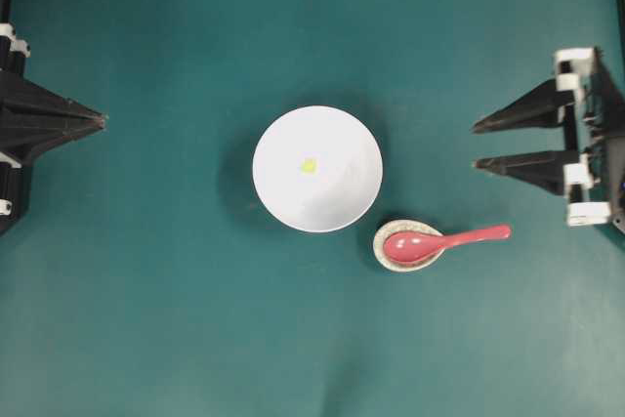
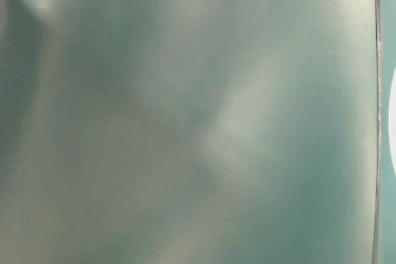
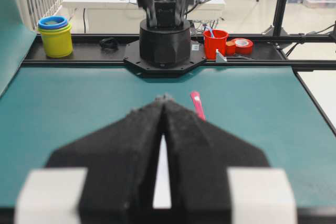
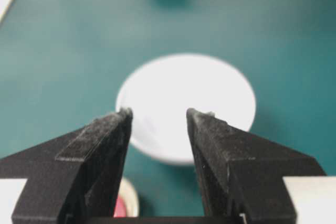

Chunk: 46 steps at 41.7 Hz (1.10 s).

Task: Scoop the yellow hexagonal prism block from the bowl with a spoon using the right arm.
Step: 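Move the right gripper toward the pink spoon handle on the spoon rest, then close the right gripper on the pink spoon handle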

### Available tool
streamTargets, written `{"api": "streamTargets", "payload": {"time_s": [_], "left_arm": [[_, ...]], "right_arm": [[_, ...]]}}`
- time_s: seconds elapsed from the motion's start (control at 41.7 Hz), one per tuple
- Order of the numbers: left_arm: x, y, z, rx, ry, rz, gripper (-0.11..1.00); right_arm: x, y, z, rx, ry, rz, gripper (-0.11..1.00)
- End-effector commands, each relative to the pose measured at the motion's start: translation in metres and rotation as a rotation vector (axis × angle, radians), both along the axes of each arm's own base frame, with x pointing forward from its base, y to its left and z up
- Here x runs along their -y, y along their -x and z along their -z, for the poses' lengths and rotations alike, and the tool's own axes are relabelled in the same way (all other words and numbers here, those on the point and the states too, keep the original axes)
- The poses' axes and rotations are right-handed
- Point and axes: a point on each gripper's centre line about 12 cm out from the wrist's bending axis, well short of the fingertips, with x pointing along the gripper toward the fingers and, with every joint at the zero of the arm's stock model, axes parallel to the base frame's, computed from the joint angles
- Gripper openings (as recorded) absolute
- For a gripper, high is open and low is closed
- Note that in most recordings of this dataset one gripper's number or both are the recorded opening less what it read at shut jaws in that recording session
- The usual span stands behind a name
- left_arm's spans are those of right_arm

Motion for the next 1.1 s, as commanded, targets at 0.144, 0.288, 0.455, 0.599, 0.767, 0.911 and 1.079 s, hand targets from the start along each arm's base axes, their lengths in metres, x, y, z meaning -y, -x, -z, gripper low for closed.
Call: {"api": "streamTargets", "payload": {"time_s": [0.144,0.288,0.455,0.599,0.767,0.911,1.079], "left_arm": [[0.0,-0.002,-0.009,0.021,-0.003,0.0,0.0],[0.0,-0.002,-0.008,0.018,-0.002,-0.001,0.0],[0.0,-0.003,-0.008,0.017,-0.002,0.0,0.0],[0.0,-0.003,-0.007,0.015,-0.002,0.0,0.0],[0.0,-0.003,-0.007,0.011,-0.002,-0.001,0.0],[0.0,-0.004,-0.006,0.009,-0.003,-0.001,0.0],[0.0,-0.004,-0.006,0.009,-0.003,0.0,0.0]], "right_arm": [[-0.014,-0.016,0.036,-0.129,-0.005,-0.052,0.52],[-0.025,-0.02,0.062,-0.157,-0.005,-0.09,0.52],[-0.037,-0.017,0.088,-0.161,-0.016,-0.128,0.52],[-0.041,-0.011,0.106,-0.171,-0.039,-0.135,0.52],[-0.05,-0.003,0.118,-0.153,-0.035,-0.175,0.52],[-0.055,0.003,0.124,-0.128,-0.033,-0.2,0.52],[-0.053,0.01,0.132,-0.107,-0.031,-0.198,0.52]]}}
